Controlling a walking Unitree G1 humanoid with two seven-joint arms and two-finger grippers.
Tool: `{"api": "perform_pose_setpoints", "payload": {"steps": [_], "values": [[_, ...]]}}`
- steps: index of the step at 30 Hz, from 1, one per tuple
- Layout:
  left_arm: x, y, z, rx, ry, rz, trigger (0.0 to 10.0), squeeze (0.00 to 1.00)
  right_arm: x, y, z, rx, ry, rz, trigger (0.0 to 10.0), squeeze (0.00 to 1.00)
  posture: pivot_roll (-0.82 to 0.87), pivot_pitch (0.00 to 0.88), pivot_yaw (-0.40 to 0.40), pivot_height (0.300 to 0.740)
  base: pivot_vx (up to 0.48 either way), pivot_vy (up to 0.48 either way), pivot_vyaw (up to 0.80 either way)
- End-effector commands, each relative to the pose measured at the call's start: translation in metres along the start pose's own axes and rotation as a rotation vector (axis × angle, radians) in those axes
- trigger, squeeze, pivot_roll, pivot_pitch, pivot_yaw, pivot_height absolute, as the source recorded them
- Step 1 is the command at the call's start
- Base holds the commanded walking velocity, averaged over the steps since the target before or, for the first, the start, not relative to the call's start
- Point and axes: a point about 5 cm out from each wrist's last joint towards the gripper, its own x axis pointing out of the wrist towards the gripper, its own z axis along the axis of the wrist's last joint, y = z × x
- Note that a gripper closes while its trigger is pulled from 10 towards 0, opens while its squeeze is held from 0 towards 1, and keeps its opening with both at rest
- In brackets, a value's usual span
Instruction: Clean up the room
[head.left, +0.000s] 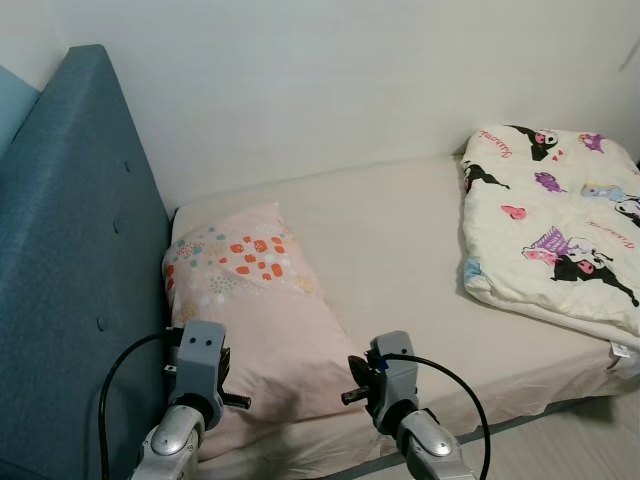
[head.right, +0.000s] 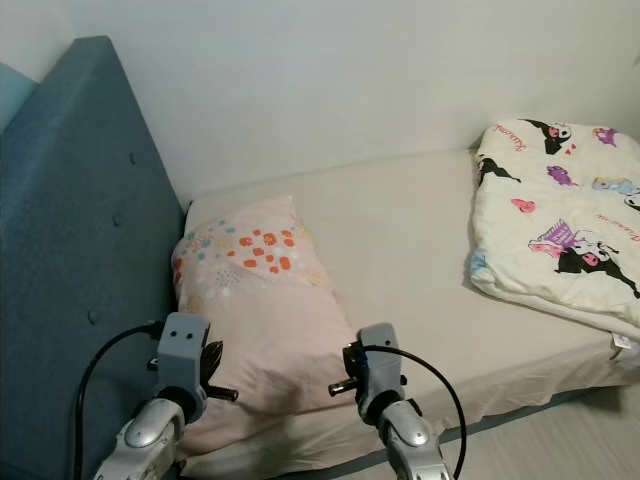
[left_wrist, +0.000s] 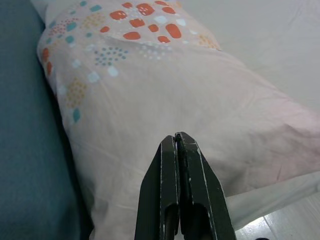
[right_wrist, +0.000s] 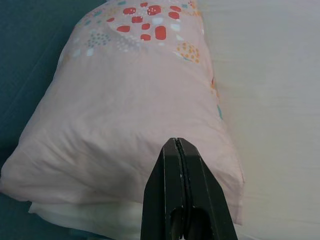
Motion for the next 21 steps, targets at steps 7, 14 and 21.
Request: {"api": "perform_pose_setpoints", "payload": {"steps": [7,14,21], "values": [[-0.004,-0.0019,-0.0043,0.008,0.035,0.011,10.0,0.0,0.0006,0.0036,-0.0009,0.021,0.004,0.01,10.0,0.0,-0.01,0.096,-0.028,0.737,0.0,-0.446,0.0],[-0.004,-0.0021,-0.0033,0.008,0.034,0.012,10.0,0.0,0.0002,0.0033,-0.0014,0.024,0.006,0.01,10.0,0.0,0.0,0.1,-0.028,0.737,0.0,-0.453,0.0],[-0.0041,-0.0009,-0.001,0.011,0.036,0.019,10.0,0.0,0.0,0.0036,-0.0017,0.028,0.006,0.009,10.0,0.0,0.0,0.101,-0.026,0.737,0.0,-0.454,0.0]]}}
